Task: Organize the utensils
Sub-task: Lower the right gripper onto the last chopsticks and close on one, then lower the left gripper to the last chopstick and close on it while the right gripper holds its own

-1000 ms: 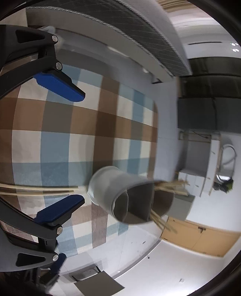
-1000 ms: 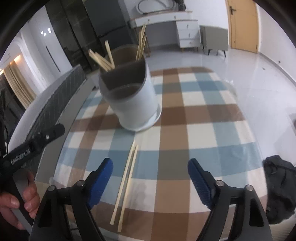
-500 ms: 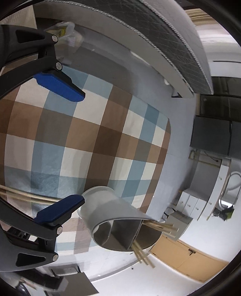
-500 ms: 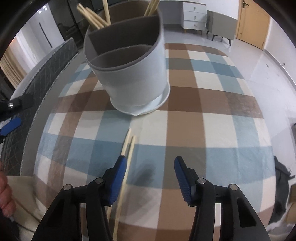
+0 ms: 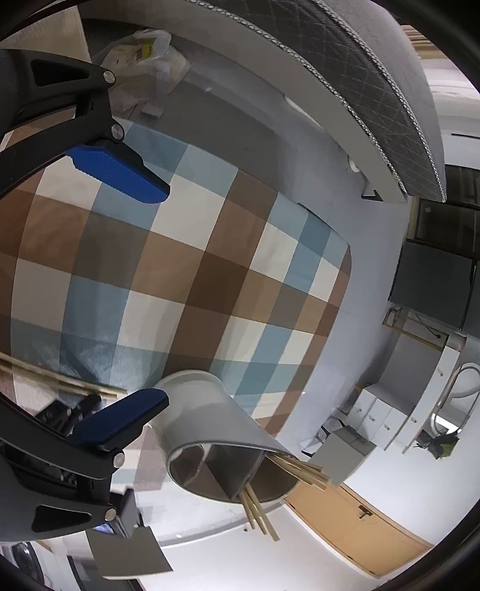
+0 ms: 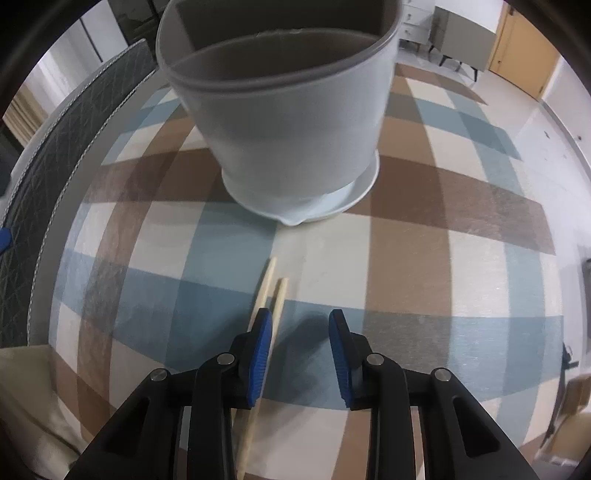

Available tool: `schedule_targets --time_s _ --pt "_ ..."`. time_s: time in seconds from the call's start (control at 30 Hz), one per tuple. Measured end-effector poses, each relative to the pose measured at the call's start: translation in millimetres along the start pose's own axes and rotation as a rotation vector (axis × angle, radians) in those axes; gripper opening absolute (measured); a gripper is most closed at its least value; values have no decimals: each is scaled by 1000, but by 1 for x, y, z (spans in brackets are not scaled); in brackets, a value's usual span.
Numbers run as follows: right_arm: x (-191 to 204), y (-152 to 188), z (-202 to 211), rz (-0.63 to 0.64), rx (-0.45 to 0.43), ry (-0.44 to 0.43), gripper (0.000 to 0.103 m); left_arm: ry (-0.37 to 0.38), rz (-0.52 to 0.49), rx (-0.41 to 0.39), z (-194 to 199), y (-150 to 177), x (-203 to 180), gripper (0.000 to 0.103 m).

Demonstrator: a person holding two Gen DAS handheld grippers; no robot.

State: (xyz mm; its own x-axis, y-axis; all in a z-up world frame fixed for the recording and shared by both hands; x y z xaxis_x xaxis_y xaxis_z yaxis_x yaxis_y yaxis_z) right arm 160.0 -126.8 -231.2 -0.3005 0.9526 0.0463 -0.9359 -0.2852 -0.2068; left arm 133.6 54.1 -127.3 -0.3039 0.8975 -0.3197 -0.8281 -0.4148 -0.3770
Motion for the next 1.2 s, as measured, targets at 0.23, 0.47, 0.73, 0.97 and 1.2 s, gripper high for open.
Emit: schedule_targets --time_s 0.23,0.47,0.73,0.97,1.2 --pt "5 -5 -2 53 10 69 23 8 21 13 0 0 3 98" --pt "21 -24 -6 74 -23 57 5 17 21 9 3 -1 4 98" --pt "8 -25 19 10 -111 -38 4 20 16 22 1 -1 5 98" --pt "-33 -11 72 -138 -244 -227 4 0 -78 71 -12 13 -8 98" --pt "-62 9 119 -248 -355 -338 3 -33 -210 156 -34 42 -25 98"
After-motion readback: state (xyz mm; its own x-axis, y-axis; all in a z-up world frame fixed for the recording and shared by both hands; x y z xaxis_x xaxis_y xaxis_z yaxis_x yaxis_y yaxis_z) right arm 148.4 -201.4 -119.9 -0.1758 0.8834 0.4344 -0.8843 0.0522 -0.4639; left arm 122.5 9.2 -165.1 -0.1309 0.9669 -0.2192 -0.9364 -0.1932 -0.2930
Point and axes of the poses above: each gripper's, at about its wrist camera, not at the fingertips, and z roughly against the way its jaws point, x to its left, y to its underside, the point moved 8 cm from there along -z, roughly the way its jaws point, and after that the axes turned 7 degrees about x, right-handed, at the moved point
